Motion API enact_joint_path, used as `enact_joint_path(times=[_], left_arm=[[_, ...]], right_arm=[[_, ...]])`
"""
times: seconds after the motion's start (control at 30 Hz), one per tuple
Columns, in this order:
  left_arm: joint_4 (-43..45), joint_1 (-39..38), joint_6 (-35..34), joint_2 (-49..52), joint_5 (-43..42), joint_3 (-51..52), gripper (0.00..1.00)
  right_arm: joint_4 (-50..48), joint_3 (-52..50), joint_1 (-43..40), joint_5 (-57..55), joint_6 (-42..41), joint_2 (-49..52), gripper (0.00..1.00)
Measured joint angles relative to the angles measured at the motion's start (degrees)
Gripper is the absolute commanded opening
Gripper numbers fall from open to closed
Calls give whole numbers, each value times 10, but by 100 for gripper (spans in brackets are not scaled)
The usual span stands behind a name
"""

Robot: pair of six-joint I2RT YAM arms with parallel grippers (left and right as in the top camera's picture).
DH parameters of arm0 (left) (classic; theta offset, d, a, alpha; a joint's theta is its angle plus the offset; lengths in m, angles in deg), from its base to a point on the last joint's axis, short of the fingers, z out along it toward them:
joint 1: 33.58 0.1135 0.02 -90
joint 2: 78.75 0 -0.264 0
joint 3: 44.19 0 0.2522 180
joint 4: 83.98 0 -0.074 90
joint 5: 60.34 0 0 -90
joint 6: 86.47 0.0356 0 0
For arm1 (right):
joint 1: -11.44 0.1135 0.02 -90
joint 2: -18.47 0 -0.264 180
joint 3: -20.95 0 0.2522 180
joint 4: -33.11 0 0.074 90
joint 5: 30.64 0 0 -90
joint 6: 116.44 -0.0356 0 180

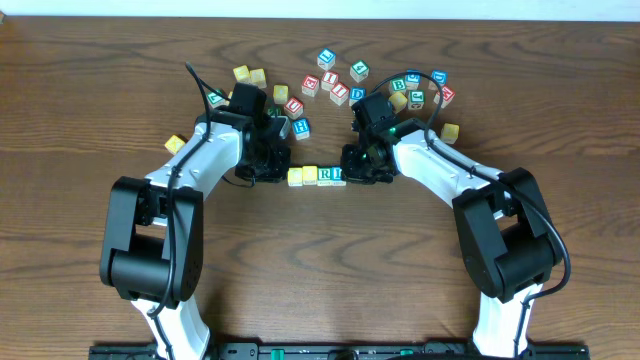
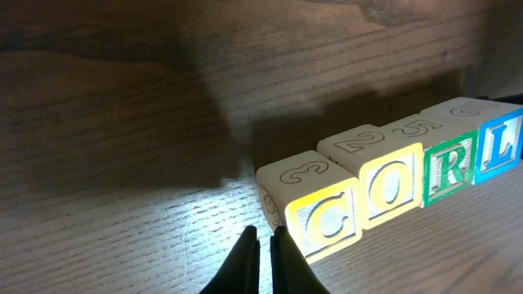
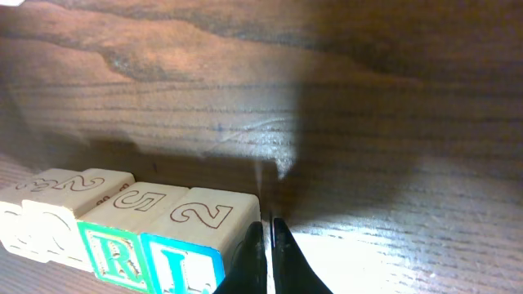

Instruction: Spell out CORL

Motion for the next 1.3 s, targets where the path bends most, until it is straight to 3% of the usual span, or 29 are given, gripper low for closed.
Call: enact_joint_path(times=[0.7,1.0,1.3], left_arm=[[0,0,0,0,2,0,7],[0,0,0,0,2,0,8],[0,11,0,0,26,0,8]], right_arm=[[1,0,0,-3,-14,0,1],[12,0,0,-12,-32,0,8],[14,0,-5,-23,-46,0,6]])
